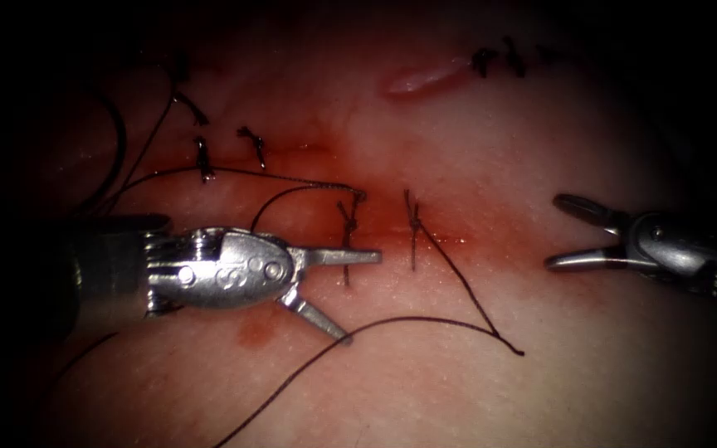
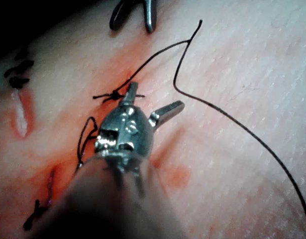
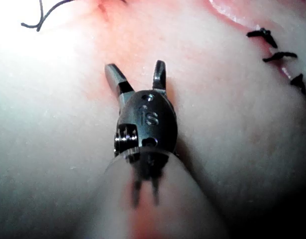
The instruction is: Wound Closure
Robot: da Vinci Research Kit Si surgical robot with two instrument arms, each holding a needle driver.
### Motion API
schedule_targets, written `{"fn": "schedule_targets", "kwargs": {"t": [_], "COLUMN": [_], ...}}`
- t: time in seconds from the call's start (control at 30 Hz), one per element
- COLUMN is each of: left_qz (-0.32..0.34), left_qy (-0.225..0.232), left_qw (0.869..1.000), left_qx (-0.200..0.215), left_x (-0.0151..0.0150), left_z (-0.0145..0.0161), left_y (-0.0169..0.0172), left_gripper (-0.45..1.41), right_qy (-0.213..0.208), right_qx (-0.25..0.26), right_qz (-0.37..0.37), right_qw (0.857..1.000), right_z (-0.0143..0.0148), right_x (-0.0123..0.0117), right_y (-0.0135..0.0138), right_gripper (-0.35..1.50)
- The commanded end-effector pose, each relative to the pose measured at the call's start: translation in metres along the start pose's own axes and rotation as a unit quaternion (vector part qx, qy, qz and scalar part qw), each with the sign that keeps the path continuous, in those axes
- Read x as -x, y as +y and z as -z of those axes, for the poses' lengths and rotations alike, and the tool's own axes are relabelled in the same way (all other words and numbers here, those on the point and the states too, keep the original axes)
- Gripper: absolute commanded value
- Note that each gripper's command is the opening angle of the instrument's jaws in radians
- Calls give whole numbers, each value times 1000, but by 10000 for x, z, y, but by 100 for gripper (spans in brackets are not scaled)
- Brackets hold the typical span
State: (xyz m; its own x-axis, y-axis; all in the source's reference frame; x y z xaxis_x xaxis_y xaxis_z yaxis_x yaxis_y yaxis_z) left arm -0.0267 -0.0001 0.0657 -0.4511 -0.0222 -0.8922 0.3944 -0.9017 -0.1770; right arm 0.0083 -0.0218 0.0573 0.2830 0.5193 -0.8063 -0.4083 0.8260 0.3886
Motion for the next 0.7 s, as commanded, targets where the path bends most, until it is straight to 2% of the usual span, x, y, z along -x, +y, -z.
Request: {"fn": "schedule_targets", "kwargs": {"t": [0.03,0.17,0.27,0.33,0.37,0.4,0.43,0.57,0.6,0.63,0.67,0.7], "left_qz": [-24,-45,-48,-65,-70,-73,-70,-80,-83,-92,-100,-112], "left_qy": [-17,-73,-79,-86,-90,-97,-103,-84,-80,-79,-78,-77], "left_qw": [1000,996,995,992,991,991,991,993,993,992,991,989], "left_qx": [3,36,48,66,65,56,48,-8,-17,-27,-36,-49], "left_x": [16,35,44,52,53,53,51,33,26,17,9,2], "left_z": [-11,-25,-29,-21,-17,-11,-7,-3,-5,-9,-13,-18], "left_y": [-3,11,16,15,13,6,-1,-25,-27,-31,-34,-36], "left_gripper": [51,56,59,54,64,76,76,56,59,74,81,81], "right_qy": [1,2,2,3,3,3,3,3,3,4,4,4], "right_qx": [0,0,-2,-5,-6,-6,-6,-6,-6,-6,-5,-7], "right_qz": [0,0,0,1,1,2,2,2,2,2,2,3], "right_qw": [1000,1000,1000,1000,1000,1000,1000,1000,1000,1000,1000,1000], "right_z": [-10,-10,-10,-9,-8,-8,-7,-8,-8,-9,-9,-9], "right_x": [-1,-1,-1,0,0,0,1,1,1,1,2,2], "right_y": [0,-1,-2,-4,-5,-5,-6,-6,-6,-6,-7,-8], "right_gripper": [118,118,118,118,118,118,116,115,115,115,115,115]}}
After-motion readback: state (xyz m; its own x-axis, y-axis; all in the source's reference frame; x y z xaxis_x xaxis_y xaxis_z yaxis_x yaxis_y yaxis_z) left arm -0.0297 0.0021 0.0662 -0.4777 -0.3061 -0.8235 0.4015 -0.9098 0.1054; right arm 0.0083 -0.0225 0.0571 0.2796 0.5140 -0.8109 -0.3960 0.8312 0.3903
